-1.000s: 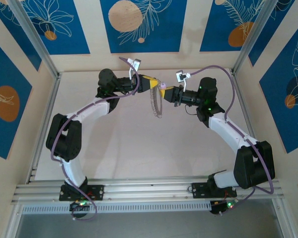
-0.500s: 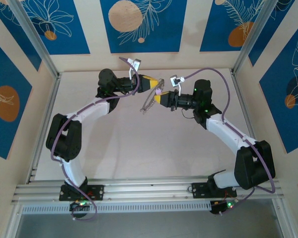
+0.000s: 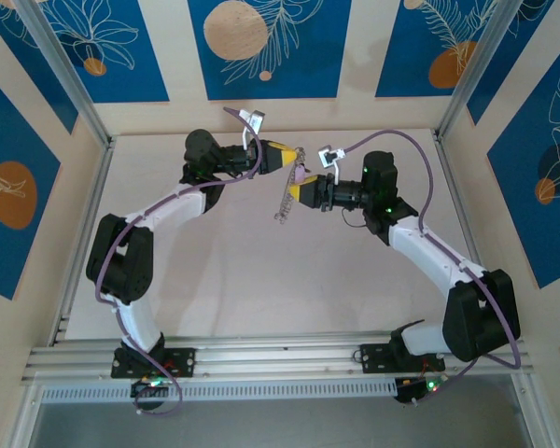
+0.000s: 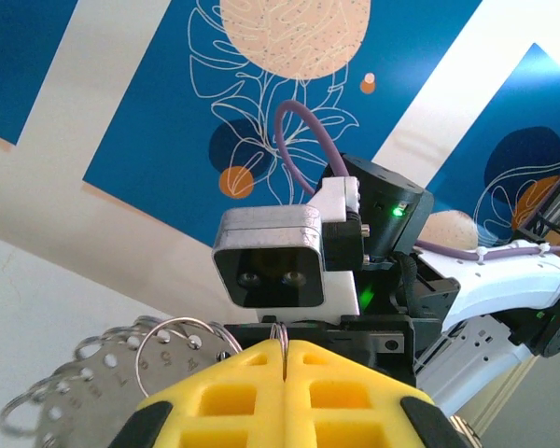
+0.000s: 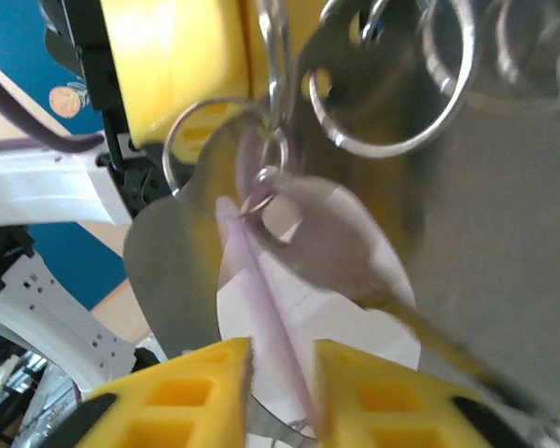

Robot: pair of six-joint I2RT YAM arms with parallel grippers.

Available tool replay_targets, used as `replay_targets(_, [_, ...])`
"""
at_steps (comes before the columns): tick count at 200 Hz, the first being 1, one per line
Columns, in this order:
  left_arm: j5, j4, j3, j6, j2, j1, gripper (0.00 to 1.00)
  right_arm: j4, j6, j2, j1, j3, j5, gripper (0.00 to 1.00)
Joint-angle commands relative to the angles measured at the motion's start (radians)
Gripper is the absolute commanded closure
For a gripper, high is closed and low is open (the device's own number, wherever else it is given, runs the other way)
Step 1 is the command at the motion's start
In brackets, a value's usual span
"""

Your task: Put the keys on the keyring

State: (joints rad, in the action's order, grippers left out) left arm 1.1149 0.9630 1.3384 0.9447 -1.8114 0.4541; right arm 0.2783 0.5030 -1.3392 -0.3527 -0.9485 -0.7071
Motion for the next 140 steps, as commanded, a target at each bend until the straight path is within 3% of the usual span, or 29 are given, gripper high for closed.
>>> replay_targets(1, [-0.011, 0.063, 0.026, -0.005, 0.035, 0.005, 1.0, -0.078, -0.036, 0.067, 0.018, 0.034, 0.009, 0.66])
replay_targets(79, [-0.01, 0.068, 0.004, -0.007, 0.049, 0.004, 1.0, 0.005, 0.063, 0.188, 0.1, 0.087, 0.066, 0.65])
replay_targets(106, [-0.008, 0.068, -0.002, -0.006, 0.056, 0.005, 1.0, 0.066, 0.095, 0.165, 0.098, 0.042, 0.063, 0.55])
replay_targets(140, [-0.001, 0.075, -0.002, 0.004, 0.061, 0.005, 1.0, 0.1, 0.088, 0.114, 0.094, -0.011, 0.032, 0.51])
